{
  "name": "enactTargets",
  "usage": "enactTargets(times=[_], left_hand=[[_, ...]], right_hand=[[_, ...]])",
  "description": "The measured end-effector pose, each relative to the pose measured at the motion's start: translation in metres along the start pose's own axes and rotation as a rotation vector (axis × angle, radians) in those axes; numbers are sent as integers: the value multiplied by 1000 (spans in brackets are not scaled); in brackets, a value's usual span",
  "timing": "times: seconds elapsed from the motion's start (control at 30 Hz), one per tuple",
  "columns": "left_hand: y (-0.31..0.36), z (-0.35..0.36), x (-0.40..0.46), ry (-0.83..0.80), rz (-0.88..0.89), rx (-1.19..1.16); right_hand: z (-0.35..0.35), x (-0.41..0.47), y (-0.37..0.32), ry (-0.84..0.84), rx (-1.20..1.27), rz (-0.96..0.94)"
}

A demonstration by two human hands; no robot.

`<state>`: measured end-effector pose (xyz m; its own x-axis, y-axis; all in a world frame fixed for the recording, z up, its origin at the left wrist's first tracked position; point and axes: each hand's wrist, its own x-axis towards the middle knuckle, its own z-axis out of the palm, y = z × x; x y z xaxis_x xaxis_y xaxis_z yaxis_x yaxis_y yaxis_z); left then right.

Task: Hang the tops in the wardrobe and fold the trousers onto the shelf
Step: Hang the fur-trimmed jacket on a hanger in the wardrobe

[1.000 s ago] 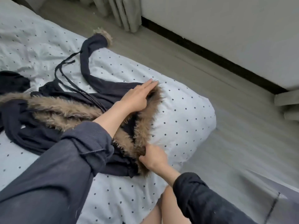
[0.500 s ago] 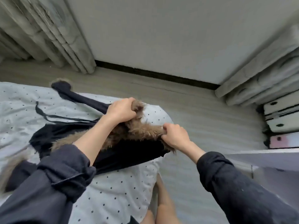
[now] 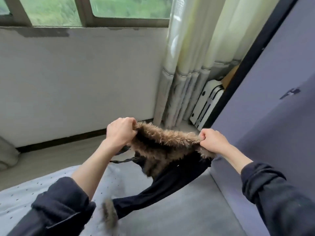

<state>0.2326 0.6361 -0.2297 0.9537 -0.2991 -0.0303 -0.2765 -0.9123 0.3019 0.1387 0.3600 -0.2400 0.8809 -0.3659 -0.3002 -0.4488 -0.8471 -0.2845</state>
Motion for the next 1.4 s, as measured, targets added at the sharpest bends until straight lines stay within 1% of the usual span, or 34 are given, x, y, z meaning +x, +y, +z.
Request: enactTargets(times=[0.03, 0.1, 0.23, 0.33, 0.47, 0.5, 0.57, 0.63, 0.67, 0.77, 0.83, 0.97, 1.07, 1.13, 1.2, 1.27, 1.33, 1.4], left_hand=[[34, 1, 4, -15, 71, -10], [60, 4, 4, -69, 138, -34], [148, 21, 1, -123, 264, -90], [215, 37, 3, -127, 393, -111], [297, 55, 15, -98, 582, 19], [305, 58, 18, -106, 609, 61], [339, 68, 27, -132, 662, 137], [368, 75, 32, -163, 652, 127], [381, 77, 33, -181, 620, 61], [424, 82, 37, -271, 523, -233], [448, 82, 43, -315, 478, -392], [497, 88, 71, -410, 415, -681], [533, 90, 93, -573, 360, -878], [555, 94, 107, -640, 383, -891], [577, 96, 115, -629, 474, -808], [600, 95, 121, -598, 514, -761], [618, 93, 123, -631, 502, -805], [635, 94, 126, -699, 469, -864]], right_hand=[[-20, -8, 27, 29, 10, 35], [-34, -12, 55, 19, -10, 71], [-77, -37, 147, 28, 78, 243], [-111, -57, 206, 111, 166, 340], [-150, -78, 267, 221, 353, 449], [-154, -79, 273, 227, 393, 471], [-167, -88, 295, 299, 501, 522], [-177, -94, 315, 363, 613, 565], [-181, -95, 324, 396, 648, 574], [-192, -100, 350, 471, 684, 630], [-199, -101, 367, 508, 665, 677], [-213, -92, 399, 586, 533, 787], [-223, -84, 419, 635, 469, 800], [-229, -77, 433, 613, 439, 841], [-232, -72, 447, 604, 468, 898], [-233, -67, 465, 609, 497, 935], [-233, -62, 478, 583, 545, 951], [-236, -58, 490, 598, 621, 933]])
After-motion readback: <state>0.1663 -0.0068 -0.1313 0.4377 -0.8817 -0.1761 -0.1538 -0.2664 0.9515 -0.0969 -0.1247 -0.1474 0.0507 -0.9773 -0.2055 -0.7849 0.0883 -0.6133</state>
